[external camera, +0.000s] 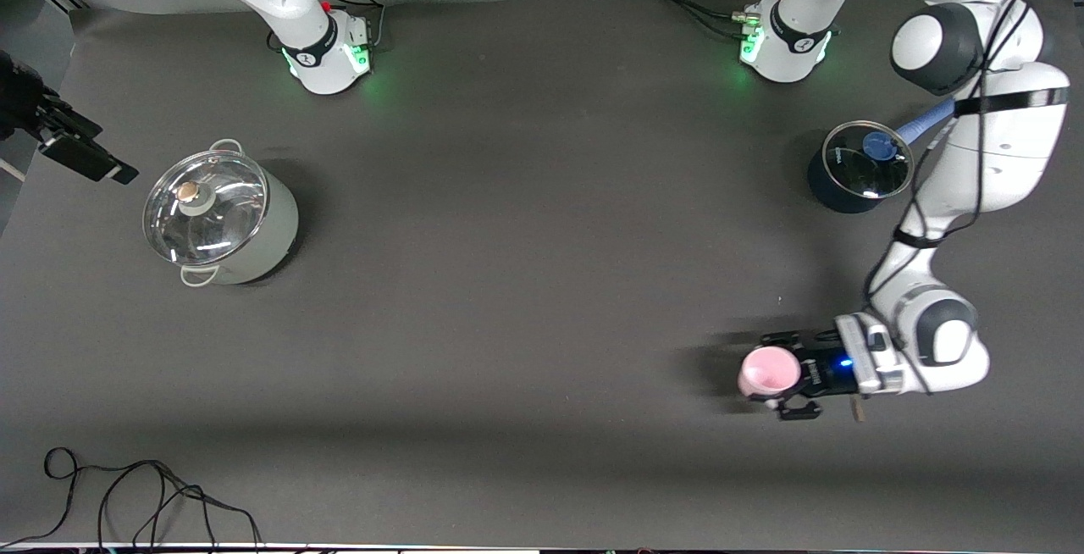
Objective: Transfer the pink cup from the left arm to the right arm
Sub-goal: 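Lift the pink cup and carry it toward the table's middle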
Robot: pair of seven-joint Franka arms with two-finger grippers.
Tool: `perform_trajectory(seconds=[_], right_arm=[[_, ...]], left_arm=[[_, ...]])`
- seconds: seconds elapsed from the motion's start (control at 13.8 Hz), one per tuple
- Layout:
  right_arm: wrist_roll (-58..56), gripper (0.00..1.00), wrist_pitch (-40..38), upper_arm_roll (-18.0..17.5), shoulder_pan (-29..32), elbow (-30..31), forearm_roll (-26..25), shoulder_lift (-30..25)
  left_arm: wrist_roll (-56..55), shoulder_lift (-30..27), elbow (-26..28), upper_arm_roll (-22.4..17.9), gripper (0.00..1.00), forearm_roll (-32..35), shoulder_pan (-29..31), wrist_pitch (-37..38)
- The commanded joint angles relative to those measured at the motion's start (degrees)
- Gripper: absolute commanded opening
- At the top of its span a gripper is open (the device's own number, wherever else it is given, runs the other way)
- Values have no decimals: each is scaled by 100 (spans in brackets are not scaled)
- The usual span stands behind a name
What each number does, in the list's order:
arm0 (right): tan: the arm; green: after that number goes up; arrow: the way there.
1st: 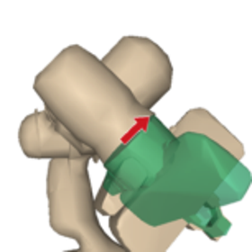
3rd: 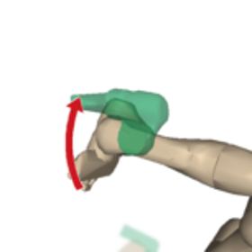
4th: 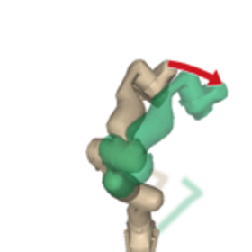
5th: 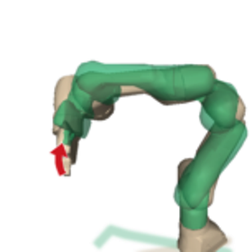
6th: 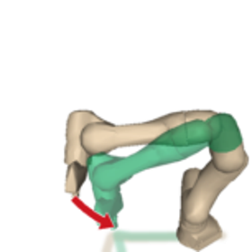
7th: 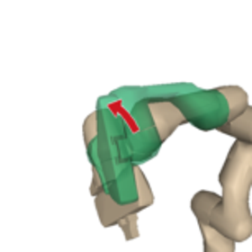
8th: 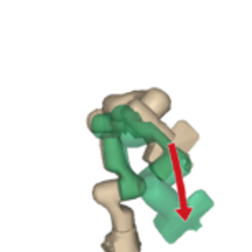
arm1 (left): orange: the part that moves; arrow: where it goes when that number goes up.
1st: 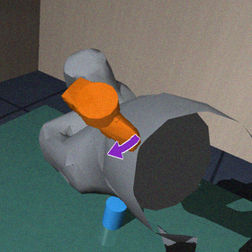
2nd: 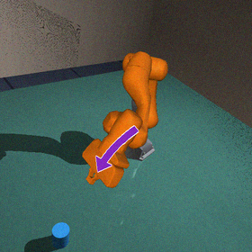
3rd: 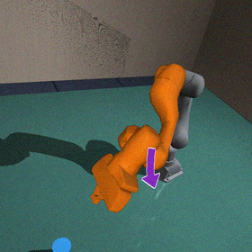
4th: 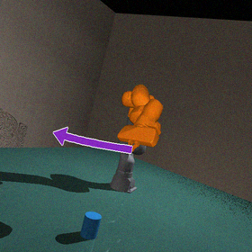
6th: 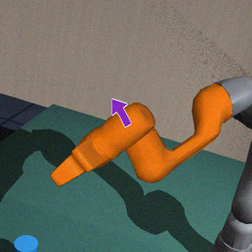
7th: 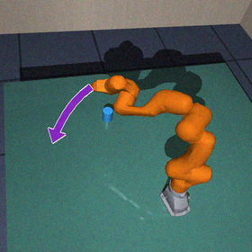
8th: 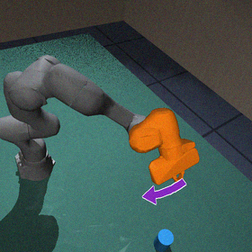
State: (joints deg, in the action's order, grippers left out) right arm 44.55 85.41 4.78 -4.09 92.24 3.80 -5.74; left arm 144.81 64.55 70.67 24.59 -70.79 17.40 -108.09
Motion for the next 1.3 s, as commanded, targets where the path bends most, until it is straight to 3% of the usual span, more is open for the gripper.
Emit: perform_trajectory(seconds=[0.0, 0.29, 0.43, 0.87, 1.23], right_arm=[[-34, 100, 37, 49, -39, 40, 51, -32], [-34, 100, 46, 41, -48, 13, 51, 73], [-25, 100, 72, 41, -48, 13, 51, 82], [-25, 100, 160, 32, -136, 13, 51, 205], [27, 100, 230, 32, -328, 5, 59, 223]], left_arm=[[-180, 5, -71, 841, 0, -101, -95, -1156], [-857, -39, -255, 1968, 0, -145, -718, -3494], [-1120, -57, -500, 2259, 0, -145, -1149, -4436], [-2588, -57, -1581, 2252, 0, -128, -2871, -6477], [-3125, -153, -1864, 2287, 0, -110, -3400, -6681]])
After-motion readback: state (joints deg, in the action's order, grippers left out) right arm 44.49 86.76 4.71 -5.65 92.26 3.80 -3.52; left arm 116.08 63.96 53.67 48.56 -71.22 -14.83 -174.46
